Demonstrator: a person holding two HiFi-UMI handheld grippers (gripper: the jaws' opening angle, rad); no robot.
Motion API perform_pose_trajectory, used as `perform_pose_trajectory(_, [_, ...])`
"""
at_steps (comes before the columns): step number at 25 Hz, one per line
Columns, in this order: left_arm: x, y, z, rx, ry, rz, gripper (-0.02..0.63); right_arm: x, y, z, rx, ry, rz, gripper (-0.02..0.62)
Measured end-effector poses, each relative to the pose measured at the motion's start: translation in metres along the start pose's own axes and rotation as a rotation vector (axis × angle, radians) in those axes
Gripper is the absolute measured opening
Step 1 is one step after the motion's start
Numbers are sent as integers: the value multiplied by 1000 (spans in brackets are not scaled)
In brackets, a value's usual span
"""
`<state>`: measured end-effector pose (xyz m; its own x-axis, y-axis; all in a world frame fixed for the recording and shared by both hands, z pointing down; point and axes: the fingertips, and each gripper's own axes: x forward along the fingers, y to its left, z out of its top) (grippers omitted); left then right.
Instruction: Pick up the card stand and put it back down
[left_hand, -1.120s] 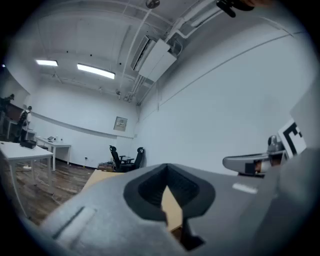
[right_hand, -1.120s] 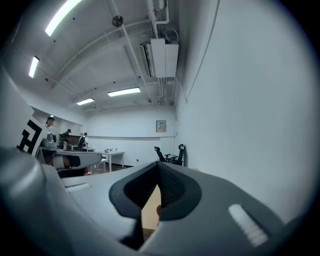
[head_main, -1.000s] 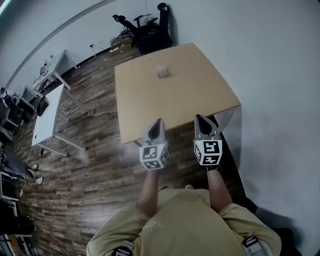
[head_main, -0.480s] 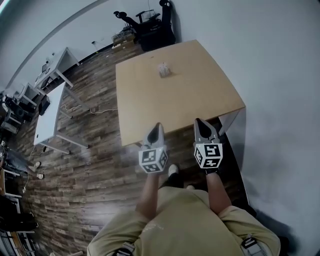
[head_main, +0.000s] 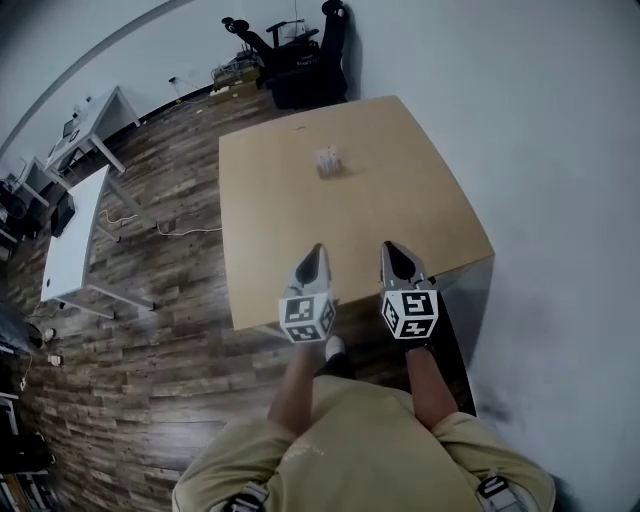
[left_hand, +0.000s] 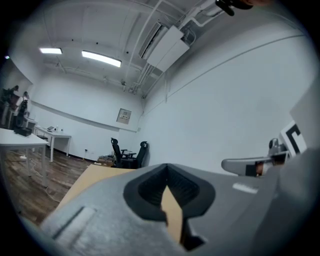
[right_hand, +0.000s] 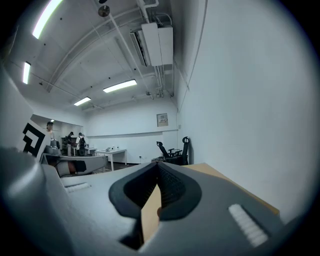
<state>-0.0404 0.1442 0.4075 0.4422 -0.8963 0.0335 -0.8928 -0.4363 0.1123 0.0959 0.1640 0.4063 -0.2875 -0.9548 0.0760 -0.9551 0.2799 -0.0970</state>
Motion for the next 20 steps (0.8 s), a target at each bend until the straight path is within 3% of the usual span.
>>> perform_pose_trajectory(11, [125, 104, 7, 18, 18, -47, 4, 168, -1, 10, 10, 27, -32, 6])
perform_pose_trajectory(16, [155, 132, -15, 16, 68, -80, 5, 207, 4, -16, -7, 84, -30, 6])
perform_pose_trajectory(20, [173, 139, -35, 15, 121, -151, 3, 222, -4, -33, -2, 129, -38, 6])
